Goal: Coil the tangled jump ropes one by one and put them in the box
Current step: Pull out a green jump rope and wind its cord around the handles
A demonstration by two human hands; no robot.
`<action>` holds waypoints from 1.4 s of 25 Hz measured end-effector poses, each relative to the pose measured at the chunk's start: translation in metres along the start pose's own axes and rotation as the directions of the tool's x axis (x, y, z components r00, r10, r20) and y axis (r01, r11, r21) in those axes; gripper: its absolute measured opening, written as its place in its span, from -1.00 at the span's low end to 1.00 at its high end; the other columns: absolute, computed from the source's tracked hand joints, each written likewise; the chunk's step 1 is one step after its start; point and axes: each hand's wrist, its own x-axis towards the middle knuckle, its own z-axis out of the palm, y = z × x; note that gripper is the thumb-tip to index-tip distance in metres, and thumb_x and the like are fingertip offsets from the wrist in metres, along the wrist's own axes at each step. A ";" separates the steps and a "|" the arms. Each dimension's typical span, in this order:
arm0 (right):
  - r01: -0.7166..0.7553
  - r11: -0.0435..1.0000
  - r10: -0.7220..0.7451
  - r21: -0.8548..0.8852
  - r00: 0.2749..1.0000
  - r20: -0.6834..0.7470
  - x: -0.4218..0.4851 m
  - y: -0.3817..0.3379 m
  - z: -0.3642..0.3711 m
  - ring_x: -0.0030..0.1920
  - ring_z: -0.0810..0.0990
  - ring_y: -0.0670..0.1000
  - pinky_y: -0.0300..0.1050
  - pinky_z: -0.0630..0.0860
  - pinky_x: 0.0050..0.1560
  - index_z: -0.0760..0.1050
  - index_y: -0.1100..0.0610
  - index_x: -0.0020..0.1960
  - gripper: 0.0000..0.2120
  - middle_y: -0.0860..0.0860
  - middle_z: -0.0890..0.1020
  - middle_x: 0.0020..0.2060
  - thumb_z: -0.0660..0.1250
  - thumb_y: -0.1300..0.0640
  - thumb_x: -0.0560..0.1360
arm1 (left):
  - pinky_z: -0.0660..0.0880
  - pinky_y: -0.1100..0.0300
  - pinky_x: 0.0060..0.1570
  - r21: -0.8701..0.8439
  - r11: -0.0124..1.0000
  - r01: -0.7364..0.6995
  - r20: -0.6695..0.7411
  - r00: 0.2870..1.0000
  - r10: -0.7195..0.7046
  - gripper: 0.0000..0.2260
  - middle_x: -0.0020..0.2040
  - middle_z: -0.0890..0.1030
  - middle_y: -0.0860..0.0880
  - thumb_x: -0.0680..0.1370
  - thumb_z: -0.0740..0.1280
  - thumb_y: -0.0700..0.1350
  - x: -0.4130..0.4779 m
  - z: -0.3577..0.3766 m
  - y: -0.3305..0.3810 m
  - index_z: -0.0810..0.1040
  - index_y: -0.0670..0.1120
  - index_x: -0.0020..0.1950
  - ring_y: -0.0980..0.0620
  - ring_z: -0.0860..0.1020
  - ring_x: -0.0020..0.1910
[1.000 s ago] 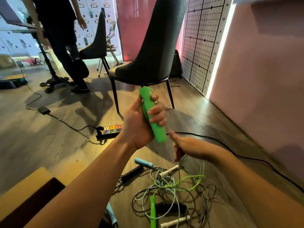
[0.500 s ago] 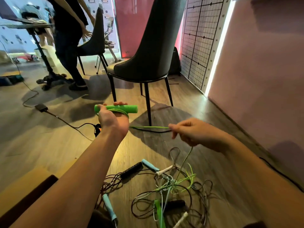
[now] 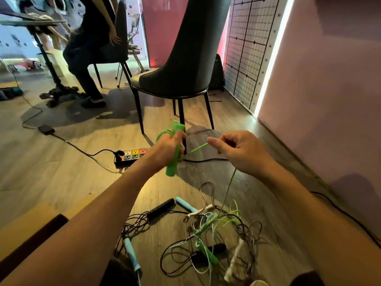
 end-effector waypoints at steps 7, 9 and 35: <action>0.053 0.996 -0.070 -0.072 0.965 -0.255 0.001 0.005 -0.002 -0.46 0.35 -0.12 -0.33 0.26 -0.45 0.53 0.13 -0.31 -0.60 -0.02 0.43 -0.50 0.36 -0.16 0.52 | 0.40 0.10 -0.31 0.166 0.966 0.200 0.546 0.797 -0.259 -0.37 -0.39 0.42 -0.04 0.61 -0.09 0.34 -0.010 0.024 0.013 0.49 -0.15 -0.11 0.00 0.38 -0.44; 0.026 0.996 -0.050 -0.091 0.962 -0.270 0.001 0.006 -0.001 -0.46 0.34 -0.13 -0.33 0.26 -0.45 0.50 0.12 -0.33 -0.55 0.05 0.43 -0.50 0.32 -0.21 0.52 | 0.31 0.15 -0.40 0.073 0.970 0.232 0.604 0.763 -0.228 -0.39 -0.45 0.35 -0.02 0.62 -0.09 0.32 -0.014 0.029 0.020 0.45 -0.11 -0.26 0.03 0.29 -0.50; -0.184 0.974 0.161 0.135 0.973 0.166 -0.002 0.032 0.005 -0.41 0.32 -0.06 -0.16 0.27 -0.37 0.63 0.09 -0.07 -0.72 0.01 0.39 -0.42 0.26 -0.06 0.62 | 0.52 0.17 -0.27 -0.938 -0.106 -0.329 -0.333 0.943 0.018 -0.67 -0.27 0.45 -0.07 0.69 0.09 0.02 0.012 -0.036 0.017 0.43 -0.25 0.15 0.03 0.47 -0.39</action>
